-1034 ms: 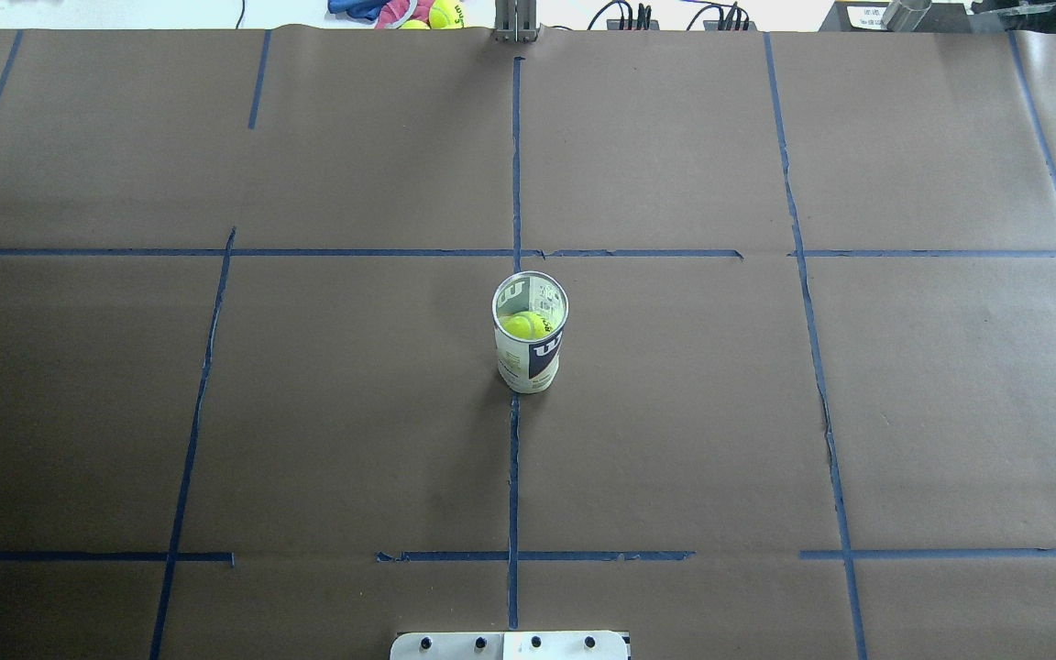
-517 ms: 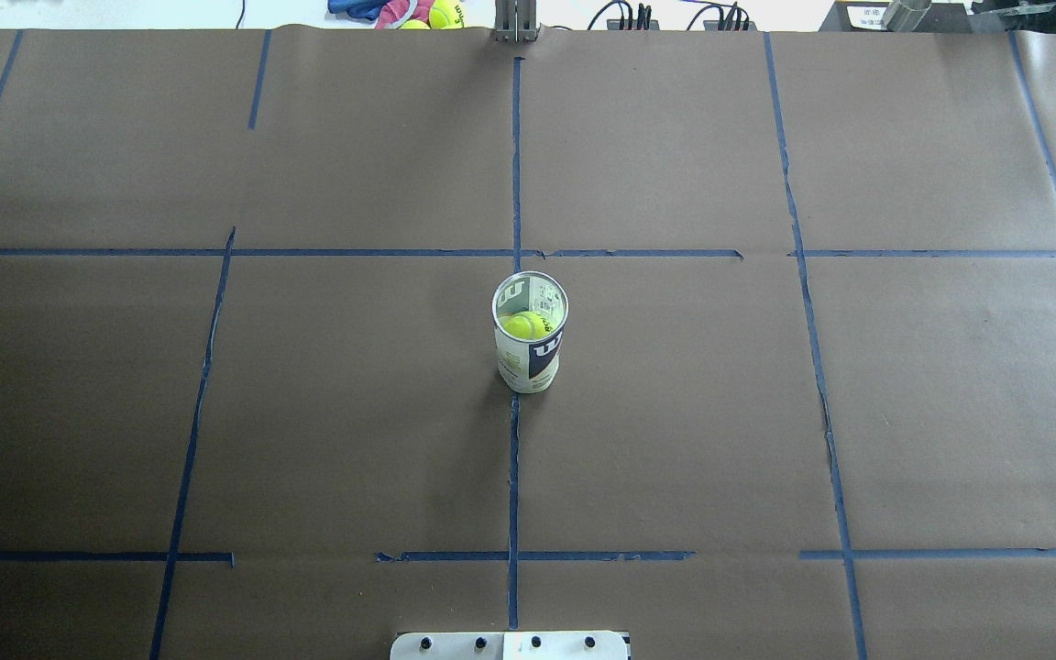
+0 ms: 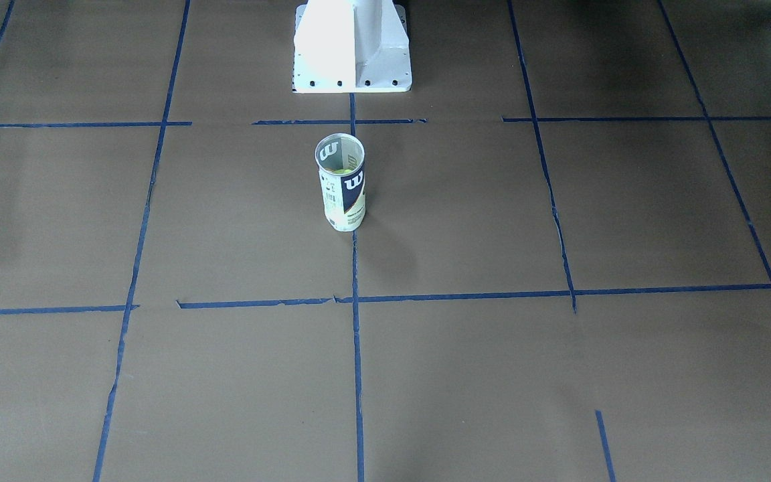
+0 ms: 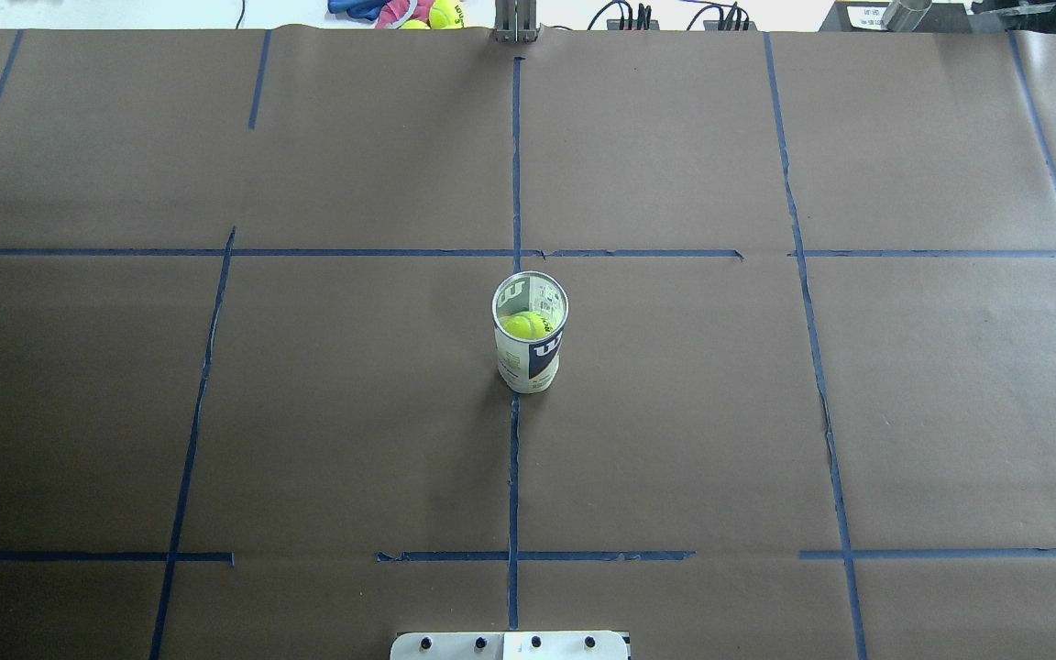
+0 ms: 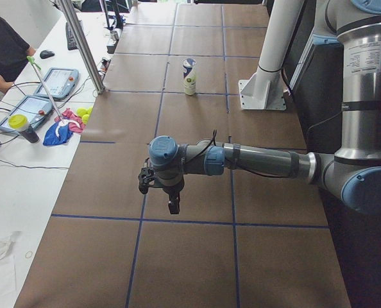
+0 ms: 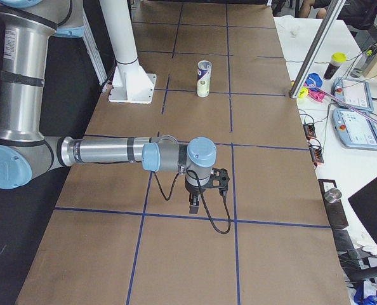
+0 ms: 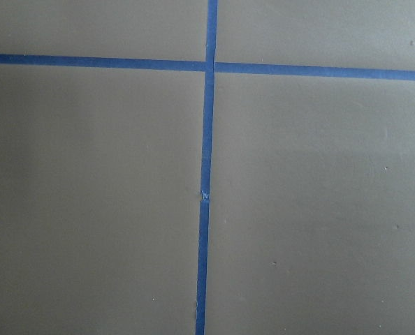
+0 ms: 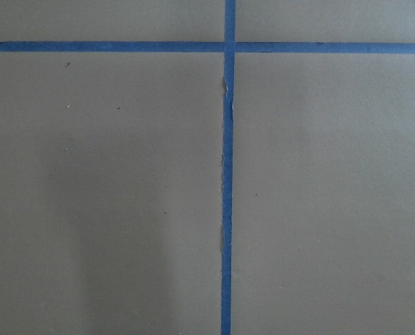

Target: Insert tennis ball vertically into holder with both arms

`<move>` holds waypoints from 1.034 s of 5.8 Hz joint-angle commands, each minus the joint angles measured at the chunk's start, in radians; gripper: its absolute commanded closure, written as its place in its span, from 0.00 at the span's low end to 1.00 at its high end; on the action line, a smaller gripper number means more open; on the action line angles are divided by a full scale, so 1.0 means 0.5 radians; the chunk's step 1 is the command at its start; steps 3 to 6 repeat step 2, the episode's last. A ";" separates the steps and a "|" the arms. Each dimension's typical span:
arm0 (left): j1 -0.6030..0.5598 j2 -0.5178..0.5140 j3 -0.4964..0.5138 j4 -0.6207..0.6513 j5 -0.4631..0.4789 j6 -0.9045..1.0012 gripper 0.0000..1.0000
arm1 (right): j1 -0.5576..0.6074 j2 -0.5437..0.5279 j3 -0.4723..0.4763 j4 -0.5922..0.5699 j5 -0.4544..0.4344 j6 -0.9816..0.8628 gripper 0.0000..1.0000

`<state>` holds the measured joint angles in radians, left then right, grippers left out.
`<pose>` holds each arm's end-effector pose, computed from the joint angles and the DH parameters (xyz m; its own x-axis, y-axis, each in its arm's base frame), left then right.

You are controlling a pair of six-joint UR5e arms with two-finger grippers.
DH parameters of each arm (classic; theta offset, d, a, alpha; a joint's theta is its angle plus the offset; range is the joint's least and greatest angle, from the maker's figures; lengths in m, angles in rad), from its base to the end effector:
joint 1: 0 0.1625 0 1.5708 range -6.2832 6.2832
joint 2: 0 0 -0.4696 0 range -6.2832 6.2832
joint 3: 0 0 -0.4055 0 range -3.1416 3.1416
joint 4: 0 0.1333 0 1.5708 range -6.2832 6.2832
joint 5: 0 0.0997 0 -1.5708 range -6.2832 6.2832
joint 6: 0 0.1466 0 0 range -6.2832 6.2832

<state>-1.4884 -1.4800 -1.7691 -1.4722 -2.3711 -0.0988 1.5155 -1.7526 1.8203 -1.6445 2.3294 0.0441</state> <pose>0.0099 -0.4619 0.6879 0.6983 -0.0349 -0.7149 -0.0135 0.9980 -0.0619 0.0093 -0.4199 0.7039 0.7267 0.0081 0.6870 0.0233 0.9991 -0.0363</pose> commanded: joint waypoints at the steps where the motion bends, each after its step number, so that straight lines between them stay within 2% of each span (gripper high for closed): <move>1: 0.004 -0.043 0.056 -0.001 0.002 0.001 0.00 | 0.046 -0.029 0.026 0.000 0.007 0.001 0.00; 6: 0.001 -0.050 0.077 -0.001 -0.001 0.004 0.00 | 0.043 -0.029 0.023 0.000 0.004 0.004 0.00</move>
